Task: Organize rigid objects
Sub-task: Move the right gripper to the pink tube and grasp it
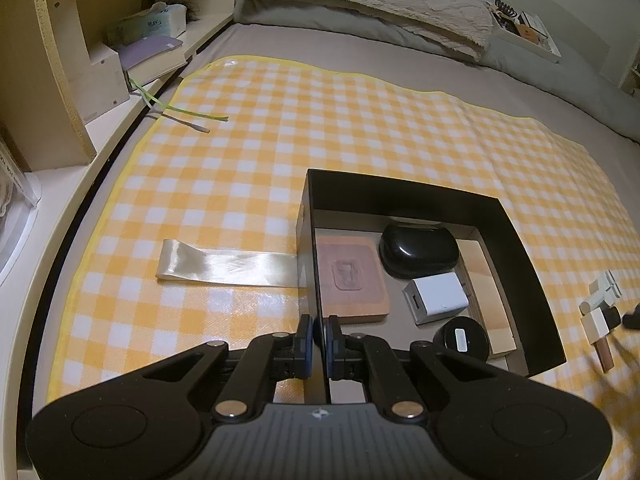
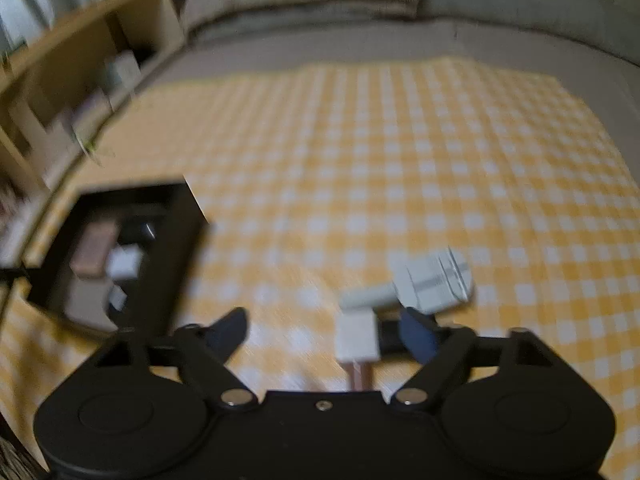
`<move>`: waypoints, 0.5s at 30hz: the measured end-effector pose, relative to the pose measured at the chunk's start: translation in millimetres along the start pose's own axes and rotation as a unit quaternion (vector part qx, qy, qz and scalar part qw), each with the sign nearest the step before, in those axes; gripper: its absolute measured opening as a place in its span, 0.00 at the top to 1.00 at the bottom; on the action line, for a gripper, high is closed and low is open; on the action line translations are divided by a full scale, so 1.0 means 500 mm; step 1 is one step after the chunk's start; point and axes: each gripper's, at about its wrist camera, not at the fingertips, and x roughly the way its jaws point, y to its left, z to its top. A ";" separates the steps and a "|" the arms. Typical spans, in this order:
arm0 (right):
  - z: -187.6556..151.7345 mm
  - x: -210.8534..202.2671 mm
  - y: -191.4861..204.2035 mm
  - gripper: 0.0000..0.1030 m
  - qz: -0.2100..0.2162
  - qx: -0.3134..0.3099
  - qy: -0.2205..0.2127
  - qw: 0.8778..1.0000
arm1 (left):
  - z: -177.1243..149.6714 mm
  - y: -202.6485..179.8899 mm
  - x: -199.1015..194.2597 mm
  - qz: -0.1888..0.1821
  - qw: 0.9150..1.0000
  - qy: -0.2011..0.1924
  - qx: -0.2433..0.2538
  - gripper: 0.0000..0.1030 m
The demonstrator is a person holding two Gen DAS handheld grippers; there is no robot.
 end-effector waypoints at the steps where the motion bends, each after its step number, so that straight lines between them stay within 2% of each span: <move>1: -0.006 0.013 -0.003 0.36 -0.004 -0.006 0.014 1.000 | 0.000 0.001 0.000 0.000 1.000 0.000 0.000 0.93; 4: -0.022 0.052 -0.015 0.47 0.003 -0.003 0.064 0.998 | 0.000 0.000 0.000 0.000 1.000 0.000 -0.001 0.93; 7: -0.034 0.085 -0.011 0.49 0.005 -0.014 0.099 0.995 | 0.000 0.000 0.000 -0.001 1.000 0.000 -0.001 0.93; 10: -0.034 0.114 0.001 0.50 -0.007 -0.034 0.113 0.993 | 0.000 0.000 0.000 -0.001 1.000 0.000 -0.001 0.93; 15: -0.022 0.130 0.005 0.50 -0.021 -0.046 0.105 0.993 | -0.001 0.001 0.002 -0.003 1.000 0.000 -0.002 0.93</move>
